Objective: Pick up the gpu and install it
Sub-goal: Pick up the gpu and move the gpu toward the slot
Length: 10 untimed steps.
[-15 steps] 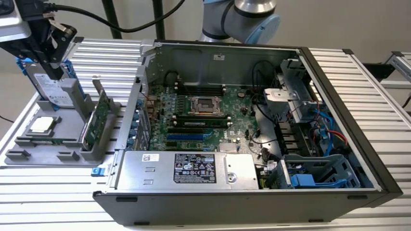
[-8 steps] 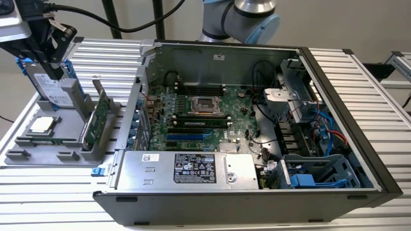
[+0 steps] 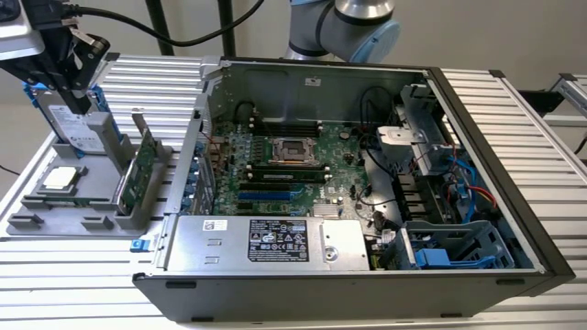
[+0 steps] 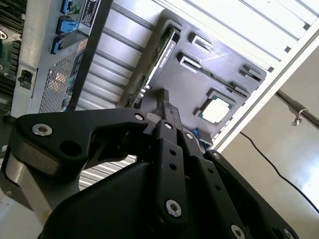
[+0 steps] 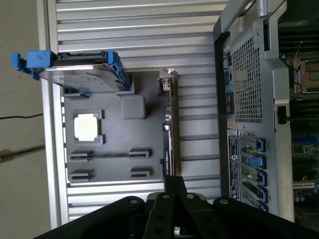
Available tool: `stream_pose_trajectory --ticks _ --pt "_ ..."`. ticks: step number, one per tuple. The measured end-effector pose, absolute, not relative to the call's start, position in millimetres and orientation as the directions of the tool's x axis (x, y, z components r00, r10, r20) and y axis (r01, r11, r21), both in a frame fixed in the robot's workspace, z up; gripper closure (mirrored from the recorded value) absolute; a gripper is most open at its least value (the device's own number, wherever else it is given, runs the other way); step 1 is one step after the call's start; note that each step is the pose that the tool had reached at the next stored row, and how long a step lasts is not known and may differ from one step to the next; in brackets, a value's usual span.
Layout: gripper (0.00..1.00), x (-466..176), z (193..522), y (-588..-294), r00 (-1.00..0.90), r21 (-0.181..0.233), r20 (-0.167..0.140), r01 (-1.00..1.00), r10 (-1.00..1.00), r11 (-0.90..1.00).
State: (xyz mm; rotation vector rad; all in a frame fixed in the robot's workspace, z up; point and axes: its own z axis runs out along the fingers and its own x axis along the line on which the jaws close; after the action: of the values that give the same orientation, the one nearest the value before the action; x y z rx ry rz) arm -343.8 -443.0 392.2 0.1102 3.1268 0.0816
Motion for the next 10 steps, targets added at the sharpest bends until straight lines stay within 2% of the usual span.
stream_pose_trajectory --ticks 3,4,10 --pt "1.0 -343.8 392.2 -443.0 -0.997 0.053 -0.01 0.07 0.071 0.996" --pt "0.0 -343.8 392.2 -443.0 -0.997 0.053 -0.01 0.07 0.071 0.996" --pt "0.0 -343.8 392.2 -442.9 -0.997 0.052 -0.01 0.07 0.071 0.996"
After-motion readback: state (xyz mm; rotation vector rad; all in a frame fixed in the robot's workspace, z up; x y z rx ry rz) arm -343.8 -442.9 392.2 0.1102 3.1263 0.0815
